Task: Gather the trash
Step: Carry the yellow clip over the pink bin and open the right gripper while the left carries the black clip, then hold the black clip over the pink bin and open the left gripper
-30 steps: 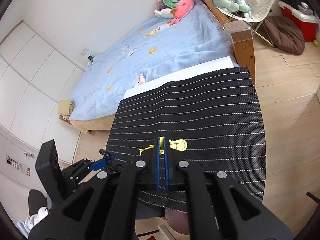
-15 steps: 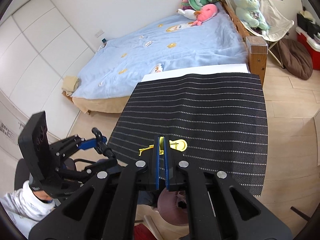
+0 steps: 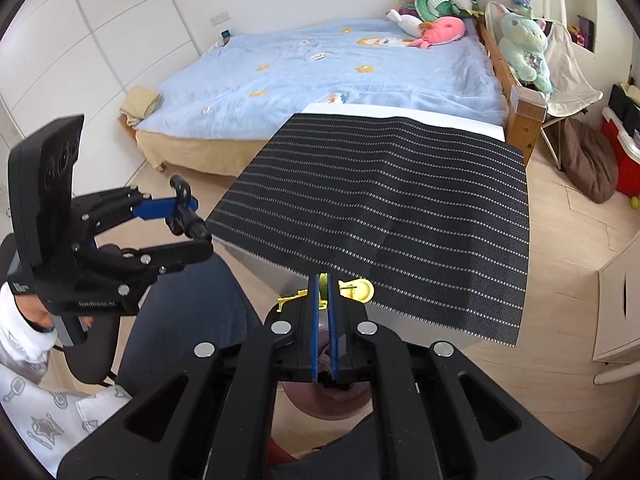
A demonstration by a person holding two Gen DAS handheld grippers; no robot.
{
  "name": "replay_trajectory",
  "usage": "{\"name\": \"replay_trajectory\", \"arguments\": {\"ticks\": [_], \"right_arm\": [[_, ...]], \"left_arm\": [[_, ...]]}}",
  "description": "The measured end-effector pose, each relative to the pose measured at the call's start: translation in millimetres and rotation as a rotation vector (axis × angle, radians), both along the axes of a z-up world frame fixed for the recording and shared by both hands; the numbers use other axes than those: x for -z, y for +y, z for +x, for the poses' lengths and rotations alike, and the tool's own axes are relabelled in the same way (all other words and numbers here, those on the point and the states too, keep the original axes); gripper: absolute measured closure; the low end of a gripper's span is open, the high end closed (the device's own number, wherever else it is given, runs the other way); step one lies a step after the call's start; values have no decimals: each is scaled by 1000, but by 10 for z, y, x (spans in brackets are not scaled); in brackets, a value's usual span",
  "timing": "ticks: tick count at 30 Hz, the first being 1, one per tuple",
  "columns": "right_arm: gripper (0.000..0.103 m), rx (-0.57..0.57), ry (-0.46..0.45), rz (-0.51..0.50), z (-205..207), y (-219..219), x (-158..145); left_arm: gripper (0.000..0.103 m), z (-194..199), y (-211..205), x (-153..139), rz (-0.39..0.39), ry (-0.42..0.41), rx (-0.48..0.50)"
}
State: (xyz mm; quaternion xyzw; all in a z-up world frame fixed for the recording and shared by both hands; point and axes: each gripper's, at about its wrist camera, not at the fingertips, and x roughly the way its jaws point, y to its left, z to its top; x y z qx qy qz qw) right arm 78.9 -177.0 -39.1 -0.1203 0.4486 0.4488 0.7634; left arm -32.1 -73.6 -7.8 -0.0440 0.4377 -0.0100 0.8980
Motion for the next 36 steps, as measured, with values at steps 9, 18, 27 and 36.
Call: {"name": "replay_trajectory", "arguments": {"ticks": [9,18,27,36], "right_arm": [[100,-45,26,-53,-227,50,235],[21,-31,56,-56,-223,45,350],[8,30,72,-24,-157,-29,288],[6,84,59,14,-144,-169,144]], "left_arm": [[45,-152,1,1,-19,-11,-1],[45,-188,9,3,-19,-12,-7],[45,-195,-33,43,-25,4,19],[45,-201,-107,45,-30,2,53]]}}
